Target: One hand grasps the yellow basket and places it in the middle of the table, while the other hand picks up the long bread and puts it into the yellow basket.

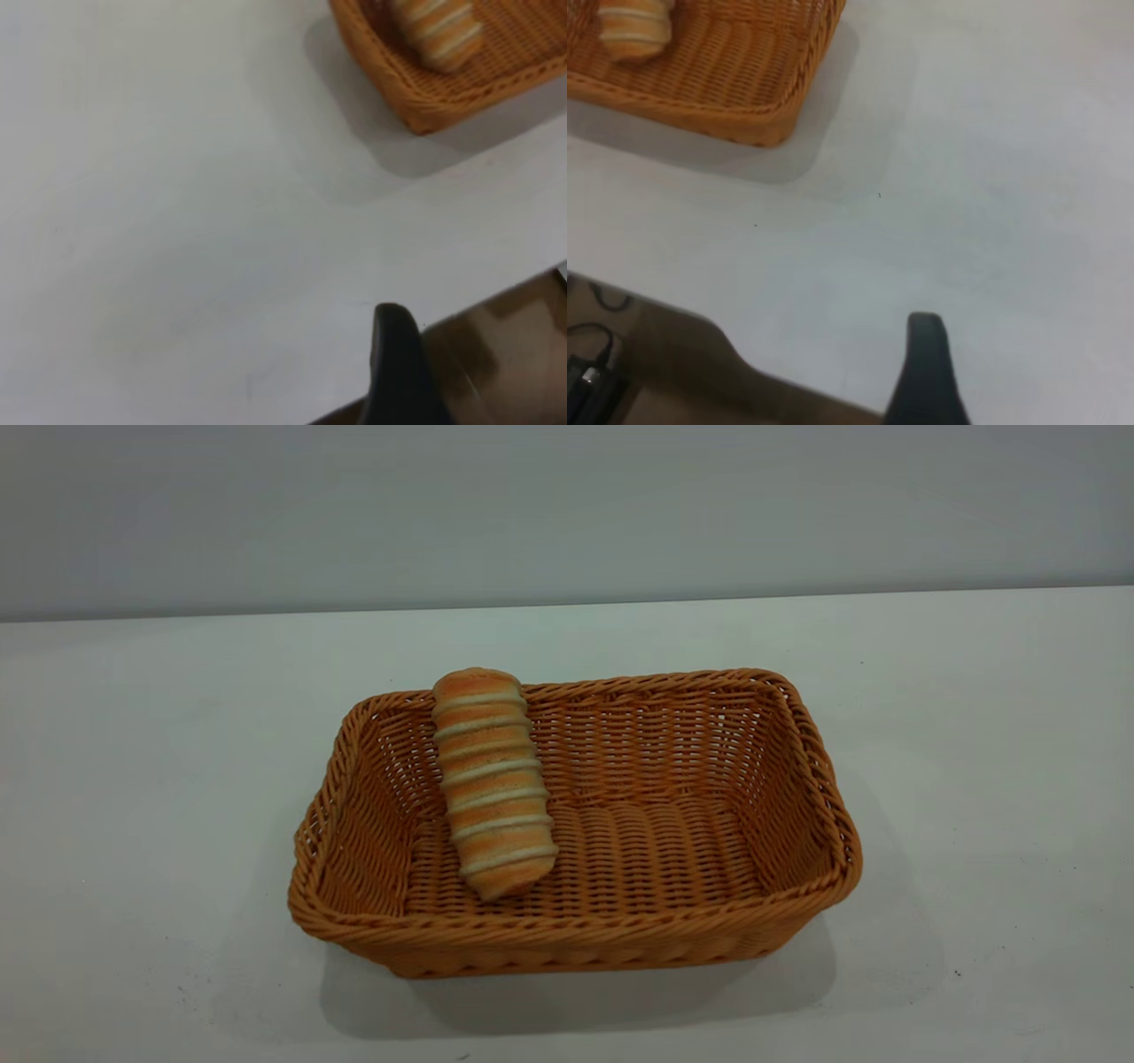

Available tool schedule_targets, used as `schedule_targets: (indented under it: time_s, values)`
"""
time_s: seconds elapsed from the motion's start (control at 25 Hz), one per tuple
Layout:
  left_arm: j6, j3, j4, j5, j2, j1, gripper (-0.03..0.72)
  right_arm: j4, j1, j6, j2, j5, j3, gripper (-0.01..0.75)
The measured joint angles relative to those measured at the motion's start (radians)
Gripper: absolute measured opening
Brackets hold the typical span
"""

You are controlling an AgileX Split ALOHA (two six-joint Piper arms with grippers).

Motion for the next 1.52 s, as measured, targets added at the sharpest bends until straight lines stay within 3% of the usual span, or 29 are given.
schedule_targets:
  time_s: [0.12,0.36,0.52,0.72,1.52]
  values:
    - [0.000,0.000,0.000,0.000,0.000,0.098,0.526,0.000,-0.055,0.000,0.000,0.000,0.000,0.589]
    - [0.000,0.000,0.000,0.000,0.000,0.319,0.526,0.000,-0.259,0.000,0.000,0.000,0.000,0.589]
    - [0.000,0.000,0.000,0.000,0.000,0.414,0.526,0.000,-0.332,0.000,0.000,0.000,0.000,0.589]
    - [0.001,0.000,0.000,0.000,0.000,0.443,0.526,0.000,-0.342,0.000,0.000,0.001,0.000,0.589]
    - [0.002,0.000,0.000,0.000,0.000,0.431,0.526,0.000,-0.345,0.000,0.000,0.001,0.000,0.589]
